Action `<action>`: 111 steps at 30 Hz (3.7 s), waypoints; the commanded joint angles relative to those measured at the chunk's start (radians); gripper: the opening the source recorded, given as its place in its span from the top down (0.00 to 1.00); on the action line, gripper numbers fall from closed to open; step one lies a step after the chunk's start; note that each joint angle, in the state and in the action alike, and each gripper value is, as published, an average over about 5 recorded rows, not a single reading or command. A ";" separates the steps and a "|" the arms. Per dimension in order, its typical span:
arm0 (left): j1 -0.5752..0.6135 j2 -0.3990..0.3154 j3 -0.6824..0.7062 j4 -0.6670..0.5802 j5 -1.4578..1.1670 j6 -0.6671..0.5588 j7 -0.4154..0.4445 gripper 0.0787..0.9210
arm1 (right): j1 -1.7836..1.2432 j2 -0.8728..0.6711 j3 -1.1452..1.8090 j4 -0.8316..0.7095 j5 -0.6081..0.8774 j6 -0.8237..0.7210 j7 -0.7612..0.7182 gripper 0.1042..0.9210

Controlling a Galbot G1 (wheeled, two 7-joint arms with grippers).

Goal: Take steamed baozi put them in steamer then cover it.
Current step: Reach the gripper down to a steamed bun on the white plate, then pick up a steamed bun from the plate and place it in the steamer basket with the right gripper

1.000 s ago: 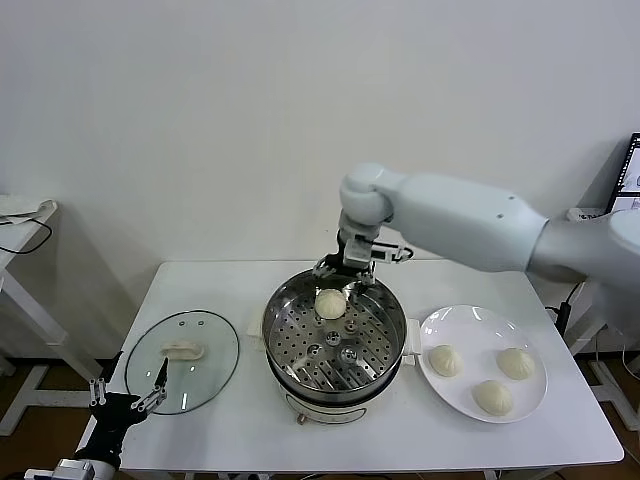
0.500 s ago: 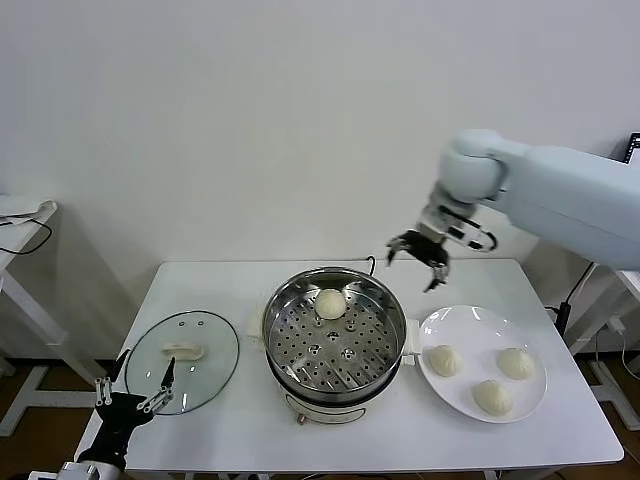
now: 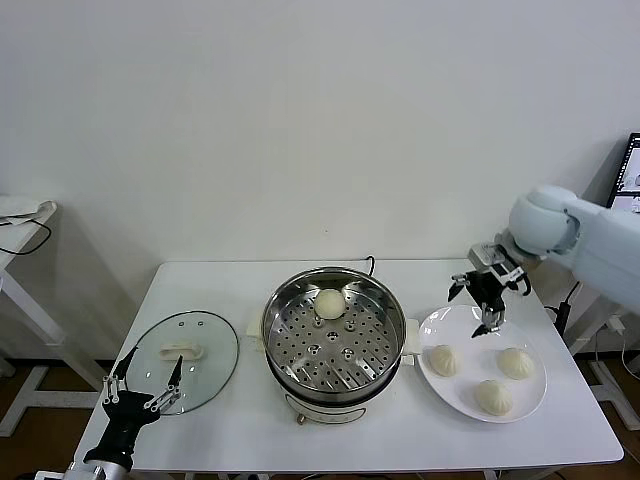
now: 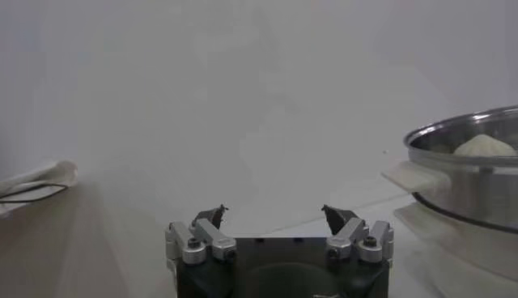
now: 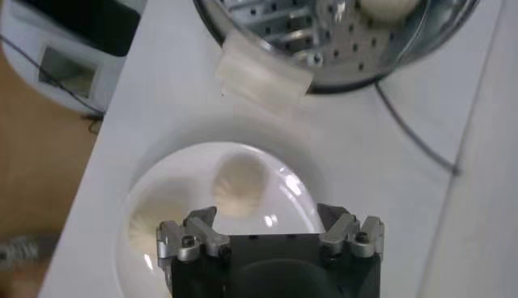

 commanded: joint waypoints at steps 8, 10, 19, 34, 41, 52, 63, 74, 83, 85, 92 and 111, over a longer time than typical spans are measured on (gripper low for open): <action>-0.015 -0.002 0.009 0.034 0.014 -0.011 0.002 0.12 | -0.280 0.046 0.141 -0.089 -0.049 -0.106 0.100 0.12; -0.016 -0.003 0.007 0.037 0.014 -0.012 0.002 0.12 | -0.298 0.058 0.152 -0.103 -0.060 -0.105 0.108 0.12; -0.020 -0.006 0.006 0.045 0.014 -0.015 0.003 0.12 | -0.353 0.095 0.181 -0.141 -0.091 -0.106 0.131 0.12; -0.021 -0.005 0.005 0.052 0.014 -0.018 0.004 0.12 | -0.374 0.116 0.190 -0.155 -0.116 -0.103 0.161 0.12; -0.019 -0.006 0.005 0.052 0.014 -0.021 0.005 0.12 | -0.384 0.122 0.195 -0.161 -0.133 -0.101 0.161 0.12; -0.021 -0.006 0.004 0.054 0.015 -0.022 0.005 0.12 | -0.393 0.141 0.203 -0.179 -0.143 -0.098 0.171 0.12; -0.024 -0.008 0.006 0.055 0.015 -0.022 0.004 0.12 | -0.391 0.152 0.204 -0.183 -0.146 -0.096 0.165 0.23; -0.022 -0.009 0.009 0.047 0.015 -0.020 0.001 0.12 | -0.311 0.091 0.170 -0.126 -0.095 -0.101 0.136 0.24; -0.013 -0.002 0.012 0.026 0.018 -0.017 -0.002 0.12 | -0.005 -0.065 0.007 0.058 0.107 -0.162 0.081 0.24; -0.011 0.000 0.011 0.021 0.018 -0.017 -0.002 0.12 | 0.100 -0.087 -0.068 0.100 0.145 -0.183 0.073 0.24; -0.004 0.004 0.010 0.006 0.018 -0.017 -0.002 0.12 | 0.474 -0.066 -0.304 0.228 0.306 -0.257 0.051 0.24; -0.005 0.002 0.005 -0.032 0.016 -0.023 -0.013 0.12 | 0.557 0.378 -0.309 0.291 0.597 -0.530 0.193 0.23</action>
